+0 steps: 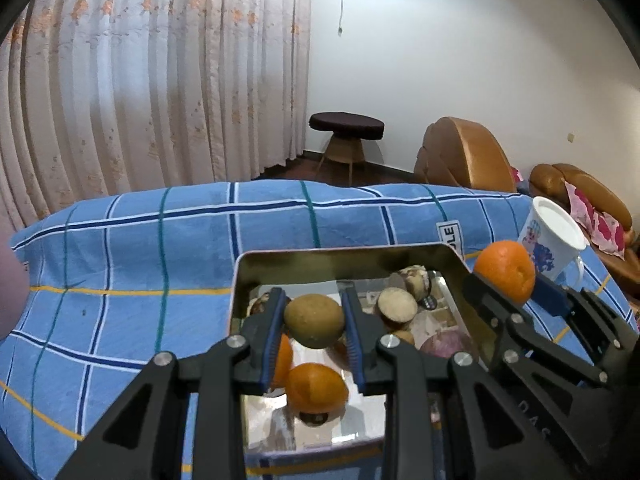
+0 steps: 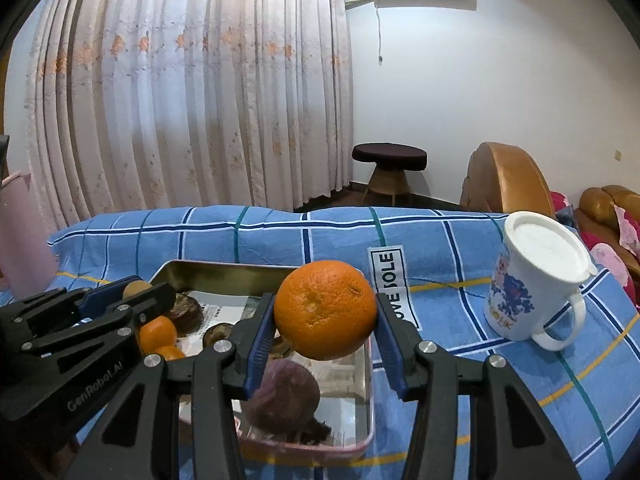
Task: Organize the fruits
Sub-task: 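Carry the kiwi and orange over the tin and release both inside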
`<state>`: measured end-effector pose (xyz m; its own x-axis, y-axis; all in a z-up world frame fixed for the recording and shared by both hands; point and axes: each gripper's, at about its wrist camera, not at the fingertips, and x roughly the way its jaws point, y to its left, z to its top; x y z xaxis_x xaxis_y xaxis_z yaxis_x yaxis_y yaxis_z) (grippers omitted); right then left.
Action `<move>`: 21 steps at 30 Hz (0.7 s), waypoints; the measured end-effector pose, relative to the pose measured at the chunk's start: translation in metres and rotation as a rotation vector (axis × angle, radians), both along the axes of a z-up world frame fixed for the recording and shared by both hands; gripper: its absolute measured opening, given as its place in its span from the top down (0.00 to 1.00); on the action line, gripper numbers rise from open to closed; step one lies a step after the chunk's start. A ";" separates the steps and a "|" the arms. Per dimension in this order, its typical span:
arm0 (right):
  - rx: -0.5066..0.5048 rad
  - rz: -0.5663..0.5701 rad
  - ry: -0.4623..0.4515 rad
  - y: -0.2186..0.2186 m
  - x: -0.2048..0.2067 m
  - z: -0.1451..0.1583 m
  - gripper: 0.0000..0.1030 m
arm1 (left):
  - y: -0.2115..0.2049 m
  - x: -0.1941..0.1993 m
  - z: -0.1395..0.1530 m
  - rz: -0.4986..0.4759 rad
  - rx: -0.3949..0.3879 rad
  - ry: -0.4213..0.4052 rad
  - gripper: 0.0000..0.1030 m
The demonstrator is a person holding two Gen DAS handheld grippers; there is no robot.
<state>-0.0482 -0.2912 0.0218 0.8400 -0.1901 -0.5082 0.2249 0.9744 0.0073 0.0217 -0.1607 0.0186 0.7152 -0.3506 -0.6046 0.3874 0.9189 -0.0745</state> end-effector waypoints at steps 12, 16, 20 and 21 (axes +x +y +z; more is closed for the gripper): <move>0.041 0.074 0.082 0.003 0.041 -0.015 0.51 | 0.004 0.021 -0.016 0.029 0.019 0.035 0.71; 0.068 0.118 0.114 0.005 0.051 -0.022 0.50 | 0.006 0.024 -0.023 0.045 0.036 0.039 0.71; 0.140 0.151 0.155 -0.001 0.057 -0.032 0.48 | 0.007 0.025 -0.026 0.052 0.042 0.038 0.71; 0.152 0.153 0.156 -0.002 0.057 -0.033 0.48 | 0.008 0.026 -0.026 0.051 0.041 0.041 0.71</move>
<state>0.0085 -0.2934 -0.0110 0.7621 0.0219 -0.6471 0.0845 0.9875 0.1329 0.0474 -0.1532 -0.0072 0.7060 -0.2890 -0.6466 0.3376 0.9399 -0.0515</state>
